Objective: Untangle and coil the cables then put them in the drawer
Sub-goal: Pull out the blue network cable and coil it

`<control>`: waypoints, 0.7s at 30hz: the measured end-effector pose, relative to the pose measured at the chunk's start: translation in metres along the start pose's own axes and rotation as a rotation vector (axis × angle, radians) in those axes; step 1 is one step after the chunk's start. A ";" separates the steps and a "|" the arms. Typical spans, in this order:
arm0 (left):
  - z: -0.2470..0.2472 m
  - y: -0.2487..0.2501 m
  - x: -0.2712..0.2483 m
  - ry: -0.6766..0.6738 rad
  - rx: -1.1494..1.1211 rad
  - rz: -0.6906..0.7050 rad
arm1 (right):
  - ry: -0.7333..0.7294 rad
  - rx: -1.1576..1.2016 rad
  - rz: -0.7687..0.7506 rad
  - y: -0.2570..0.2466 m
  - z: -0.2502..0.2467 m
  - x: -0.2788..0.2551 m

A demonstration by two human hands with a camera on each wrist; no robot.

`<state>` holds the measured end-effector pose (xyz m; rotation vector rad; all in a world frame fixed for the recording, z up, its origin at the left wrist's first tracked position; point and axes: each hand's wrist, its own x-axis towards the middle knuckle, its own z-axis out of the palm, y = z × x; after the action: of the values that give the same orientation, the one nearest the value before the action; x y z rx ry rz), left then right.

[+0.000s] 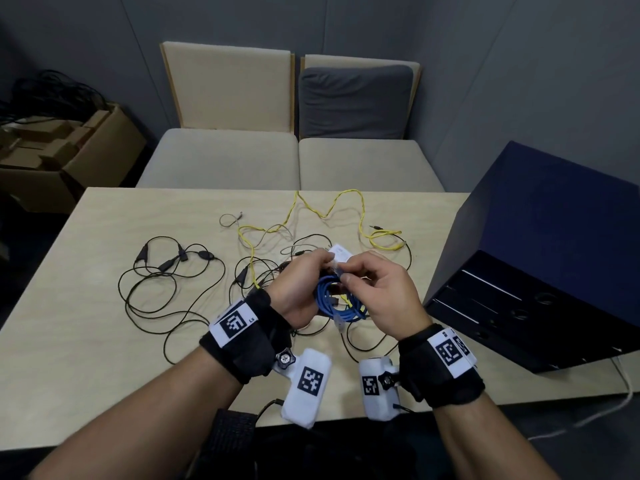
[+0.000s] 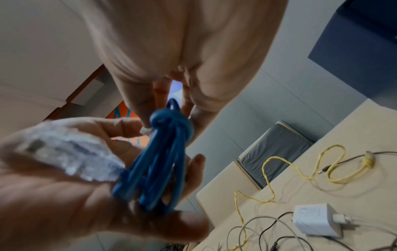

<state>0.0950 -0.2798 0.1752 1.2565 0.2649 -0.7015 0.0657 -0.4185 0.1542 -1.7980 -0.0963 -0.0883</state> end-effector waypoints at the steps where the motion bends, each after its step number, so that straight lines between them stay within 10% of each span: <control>1: 0.000 0.000 -0.001 -0.022 0.022 -0.001 | 0.001 0.009 0.007 0.000 -0.001 0.000; 9: -0.011 0.004 0.000 -0.113 0.090 -0.016 | -0.035 0.015 0.048 0.001 -0.001 0.001; 21: 0.001 -0.009 0.005 0.215 0.282 0.330 | 0.034 -0.028 0.085 0.007 0.002 0.006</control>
<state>0.0933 -0.2835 0.1658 1.6038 0.1307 -0.3262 0.0720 -0.4182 0.1481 -1.8259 0.0054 -0.0596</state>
